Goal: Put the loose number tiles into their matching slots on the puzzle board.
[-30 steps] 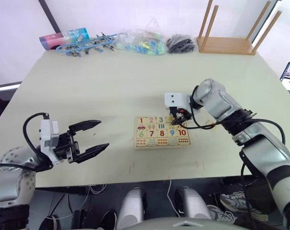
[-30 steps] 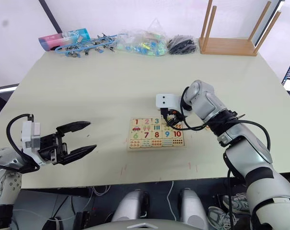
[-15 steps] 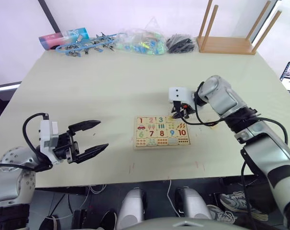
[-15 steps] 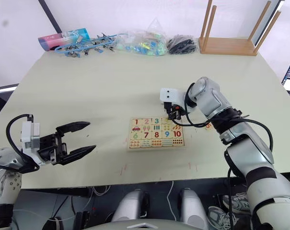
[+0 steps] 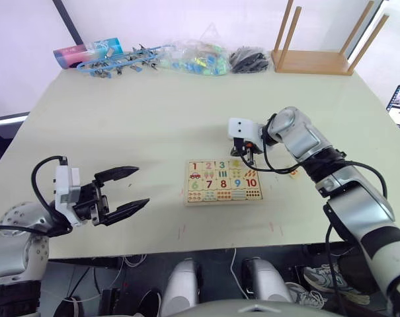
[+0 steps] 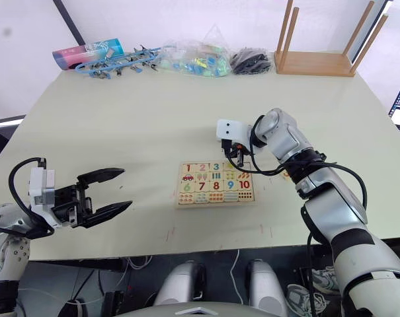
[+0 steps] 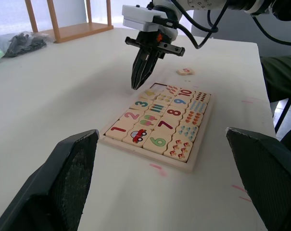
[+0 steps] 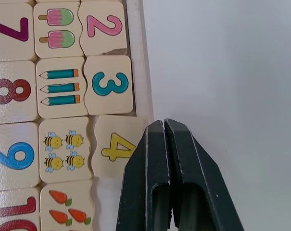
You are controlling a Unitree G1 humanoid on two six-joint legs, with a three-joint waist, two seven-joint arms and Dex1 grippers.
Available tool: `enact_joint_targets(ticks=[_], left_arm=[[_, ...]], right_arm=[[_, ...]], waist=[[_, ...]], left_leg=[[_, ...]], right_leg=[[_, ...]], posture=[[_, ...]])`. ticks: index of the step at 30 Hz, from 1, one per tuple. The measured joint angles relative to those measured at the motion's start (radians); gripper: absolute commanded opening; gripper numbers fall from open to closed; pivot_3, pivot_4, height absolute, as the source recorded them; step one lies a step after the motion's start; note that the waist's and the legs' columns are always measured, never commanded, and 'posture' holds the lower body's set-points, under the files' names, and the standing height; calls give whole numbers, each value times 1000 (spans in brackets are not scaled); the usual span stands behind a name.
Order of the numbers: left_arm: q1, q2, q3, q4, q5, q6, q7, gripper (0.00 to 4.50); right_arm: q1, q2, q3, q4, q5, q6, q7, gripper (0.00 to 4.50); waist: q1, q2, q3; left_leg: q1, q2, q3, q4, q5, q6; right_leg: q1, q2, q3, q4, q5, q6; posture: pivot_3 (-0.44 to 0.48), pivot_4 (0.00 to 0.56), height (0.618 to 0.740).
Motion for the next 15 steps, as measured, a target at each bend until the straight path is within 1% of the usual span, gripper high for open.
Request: enact_joint_targets(ticks=[15], left_arm=[[2,0,0,0,0,0,-5,4500]], right_arm=[[10,0,0,5,-6,-15,5,35]], waist=[[-1,0,0]], left_leg=[[0,0,0,0,0,0]], right_leg=[[0,0,0,0,0,0]], posture=[[0,150,740]])
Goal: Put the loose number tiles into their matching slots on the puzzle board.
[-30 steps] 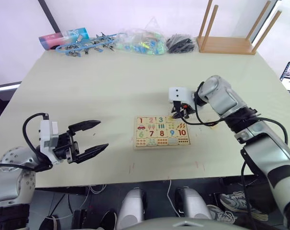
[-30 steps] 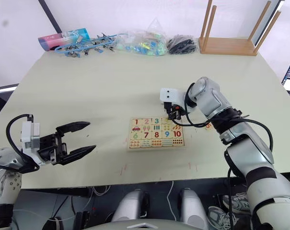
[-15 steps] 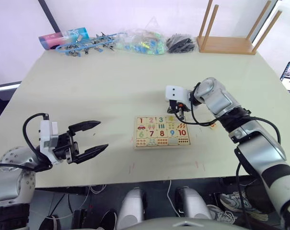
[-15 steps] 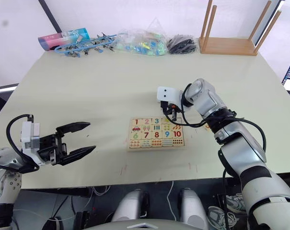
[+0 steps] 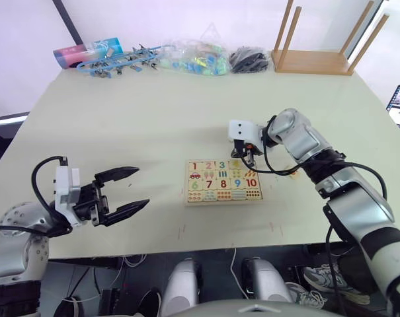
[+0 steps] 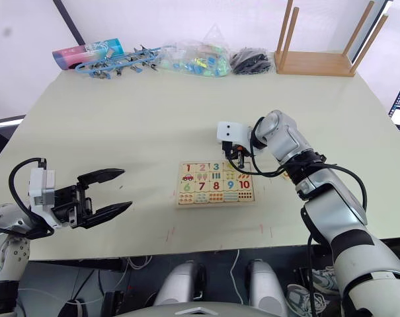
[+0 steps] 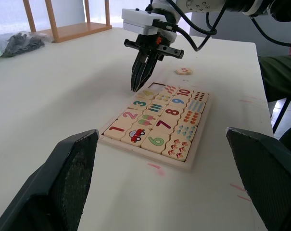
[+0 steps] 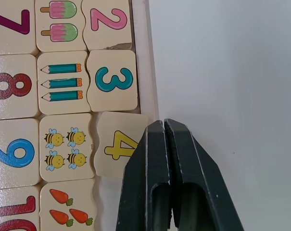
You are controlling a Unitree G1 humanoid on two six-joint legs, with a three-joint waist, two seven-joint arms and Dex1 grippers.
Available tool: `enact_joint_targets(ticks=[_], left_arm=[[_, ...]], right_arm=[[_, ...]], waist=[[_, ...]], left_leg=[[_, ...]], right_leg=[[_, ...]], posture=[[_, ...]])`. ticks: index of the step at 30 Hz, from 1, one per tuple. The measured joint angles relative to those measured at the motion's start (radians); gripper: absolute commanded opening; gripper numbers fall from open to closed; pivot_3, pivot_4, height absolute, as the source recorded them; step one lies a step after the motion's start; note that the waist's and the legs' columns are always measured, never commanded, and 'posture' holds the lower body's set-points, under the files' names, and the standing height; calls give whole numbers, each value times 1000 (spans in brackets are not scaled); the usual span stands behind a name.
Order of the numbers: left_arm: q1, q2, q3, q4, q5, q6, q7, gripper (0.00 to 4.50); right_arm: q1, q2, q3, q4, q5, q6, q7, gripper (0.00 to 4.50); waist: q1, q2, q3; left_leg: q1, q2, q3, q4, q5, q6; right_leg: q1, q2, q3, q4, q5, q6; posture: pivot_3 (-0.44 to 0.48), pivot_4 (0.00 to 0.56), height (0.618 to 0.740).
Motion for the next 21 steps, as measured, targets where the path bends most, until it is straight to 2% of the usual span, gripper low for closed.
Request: enact_joint_targets(ticks=[21], left_arm=[[0,0,0,0,0,0,-8,4500]], right_arm=[[22,0,0,-29,-7,11,28,35]], waist=[[0,0,0]], left_leg=[[0,0,0,0,0,0]], right_leg=[[0,0,0,0,0,0]], posture=[[0,150,740]])
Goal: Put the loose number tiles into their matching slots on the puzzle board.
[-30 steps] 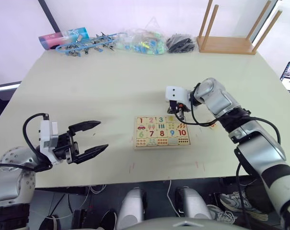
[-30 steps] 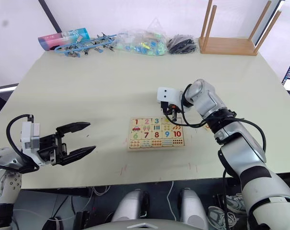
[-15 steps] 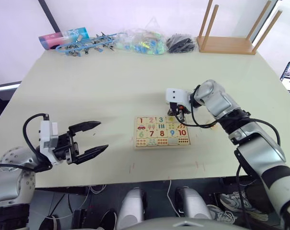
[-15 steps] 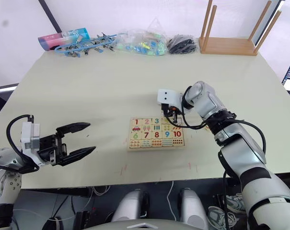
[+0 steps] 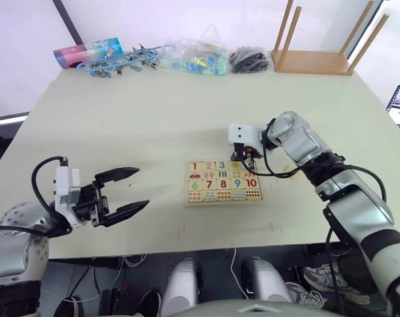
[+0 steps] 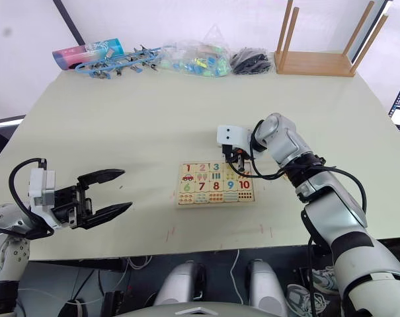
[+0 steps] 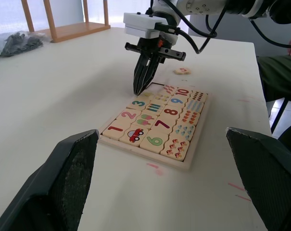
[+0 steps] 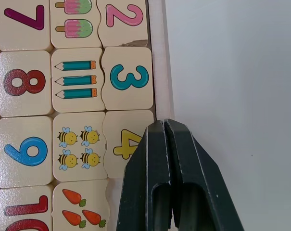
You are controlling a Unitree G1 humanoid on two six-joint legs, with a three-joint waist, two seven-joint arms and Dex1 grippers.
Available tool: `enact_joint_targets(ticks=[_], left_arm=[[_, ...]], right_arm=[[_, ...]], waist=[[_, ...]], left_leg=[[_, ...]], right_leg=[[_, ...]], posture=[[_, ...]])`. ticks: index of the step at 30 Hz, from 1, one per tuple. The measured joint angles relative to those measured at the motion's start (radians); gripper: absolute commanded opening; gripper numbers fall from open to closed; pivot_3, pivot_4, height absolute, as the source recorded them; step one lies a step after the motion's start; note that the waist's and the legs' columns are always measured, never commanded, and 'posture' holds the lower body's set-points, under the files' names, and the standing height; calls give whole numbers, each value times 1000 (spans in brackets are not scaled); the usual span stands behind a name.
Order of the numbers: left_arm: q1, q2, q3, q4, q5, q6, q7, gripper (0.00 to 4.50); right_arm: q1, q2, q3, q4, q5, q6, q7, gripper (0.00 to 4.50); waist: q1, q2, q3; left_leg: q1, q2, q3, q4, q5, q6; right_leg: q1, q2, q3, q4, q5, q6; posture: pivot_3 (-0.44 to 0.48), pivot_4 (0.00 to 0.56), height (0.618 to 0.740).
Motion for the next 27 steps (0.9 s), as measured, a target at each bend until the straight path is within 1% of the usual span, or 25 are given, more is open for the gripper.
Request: enact_joint_targets(ticks=[4,9,10,16,21,23,27], left_arm=[[0,0,0,1,2,-2,0,4500],[7,-5,0,1,13,-13,12,4500],[9,-6,-1,1,21,-15,20,4500],[21,-17,-7,1,55,4,96,4500],[18,-36,-11,2,71,22,153,4500],[10,-42,-22,3,88,29,187,4500],[17,-64,-28,13,109,32,240,4500]], right_arm=[[5,-20,-13,-29,10,11,-1,35],[60,-86,-102,-142,61,55,-11,35],[86,-97,-135,-183,86,69,-13,35],[292,-181,-316,-468,227,160,-63,35],[443,-195,-461,-647,326,186,-149,35],[533,-202,-535,-730,367,185,-194,35],[745,-202,-673,-827,448,173,-259,35]], waist=[[2,0,0],[3,0,0],[3,0,0],[8,-1,0],[7,-1,-1],[12,-2,-1],[14,-2,-1]], left_leg=[[0,0,0,0,0,0],[-1,0,-1,0,0,0],[-2,0,-2,0,0,0],[-3,1,-3,1,0,0],[-3,1,-3,1,0,0],[-3,0,-4,1,0,0],[-4,0,-3,1,0,0]], right_leg=[[0,0,0,0,0,0],[0,0,-1,-1,0,0],[0,0,-1,-1,0,0],[0,-1,-3,-2,0,0],[0,-1,-3,-2,0,0],[0,-1,-3,-2,0,0],[0,-1,-3,-3,0,0]], posture=[[0,150,740],[0,150,740],[0,150,740],[0,150,740],[0,150,740],[0,150,740],[0,150,740]])
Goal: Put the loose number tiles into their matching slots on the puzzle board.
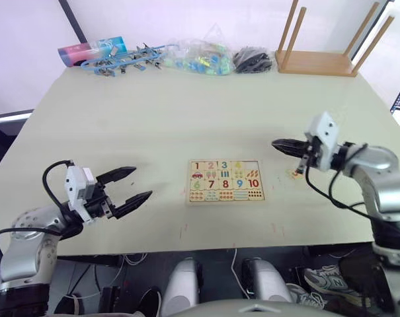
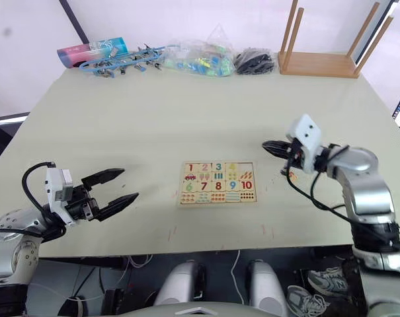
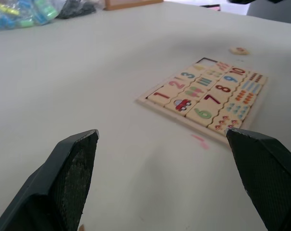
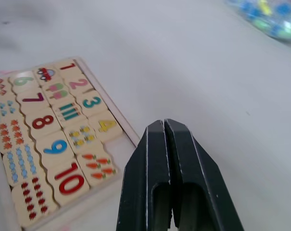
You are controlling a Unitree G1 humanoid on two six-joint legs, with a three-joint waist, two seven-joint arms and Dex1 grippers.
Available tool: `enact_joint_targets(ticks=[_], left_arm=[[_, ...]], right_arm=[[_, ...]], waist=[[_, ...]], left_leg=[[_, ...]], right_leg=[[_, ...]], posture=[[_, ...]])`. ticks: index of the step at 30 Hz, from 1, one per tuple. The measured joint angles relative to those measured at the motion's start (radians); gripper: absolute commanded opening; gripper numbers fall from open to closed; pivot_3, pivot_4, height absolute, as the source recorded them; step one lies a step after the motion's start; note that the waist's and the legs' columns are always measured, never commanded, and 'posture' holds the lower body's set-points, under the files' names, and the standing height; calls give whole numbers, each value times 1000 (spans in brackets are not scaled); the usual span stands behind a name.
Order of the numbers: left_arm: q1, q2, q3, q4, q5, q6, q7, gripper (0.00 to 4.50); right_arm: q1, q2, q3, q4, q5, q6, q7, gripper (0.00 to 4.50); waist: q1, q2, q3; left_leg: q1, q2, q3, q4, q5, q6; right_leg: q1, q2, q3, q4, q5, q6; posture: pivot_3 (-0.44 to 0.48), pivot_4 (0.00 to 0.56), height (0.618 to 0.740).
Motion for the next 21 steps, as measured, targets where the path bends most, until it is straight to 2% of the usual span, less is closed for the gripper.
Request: enact_joint_targets(ticks=[4,5,6,7,10,14,15,21], left_arm=[[-4,-9,-6,18,5,2,12,4500],[0,-10,-6,26,5,2,12,4500],[-2,-11,-7,34,6,1,11,4500],[-2,-12,-7,46,6,-1,8,4500],[-4,-12,-8,60,7,-11,0,4500],[8,-12,7,103,3,-39,-39,4500],[13,-11,14,115,0,-47,-50,4500],[46,-7,42,128,-8,-69,-89,4500]], right_arm=[[150,23,-110,-86,78,-18,-65,35],[190,32,-136,-97,94,-26,-79,581],[218,34,-156,-101,108,-35,-88,805],[270,39,-195,-107,132,-55,-98,1508],[330,40,-245,-109,165,-95,-96,2515],[483,40,-335,-86,234,-183,-31,4307],[520,39,-354,-70,246,-208,-12,4420],[627,39,-380,-9,267,-314,43,4420]], waist=[[-2,0,0],[-3,0,0],[-4,0,0],[-4,0,0],[-4,0,0],[4,0,0],[4,0,0],[0,0,0]], left_leg=[[1,0,0,0,0,0],[2,1,0,0,0,0],[3,1,0,0,0,0],[3,1,0,0,0,0],[5,1,0,0,0,0],[5,1,1,-1,0,0],[6,1,1,-1,0,0],[11,4,-1,-1,-1,-2]], right_leg=[[0,1,0,1,0,0],[1,1,0,1,0,0],[1,1,1,1,0,0],[2,1,1,1,0,0],[3,1,1,2,0,0],[3,0,1,1,0,0],[3,0,2,1,0,0],[4,-1,4,1,-2,4]], posture=[[0,150,740],[0,150,740],[0,150,740],[0,150,740],[0,150,740],[0,150,740],[0,150,740],[0,150,740]])
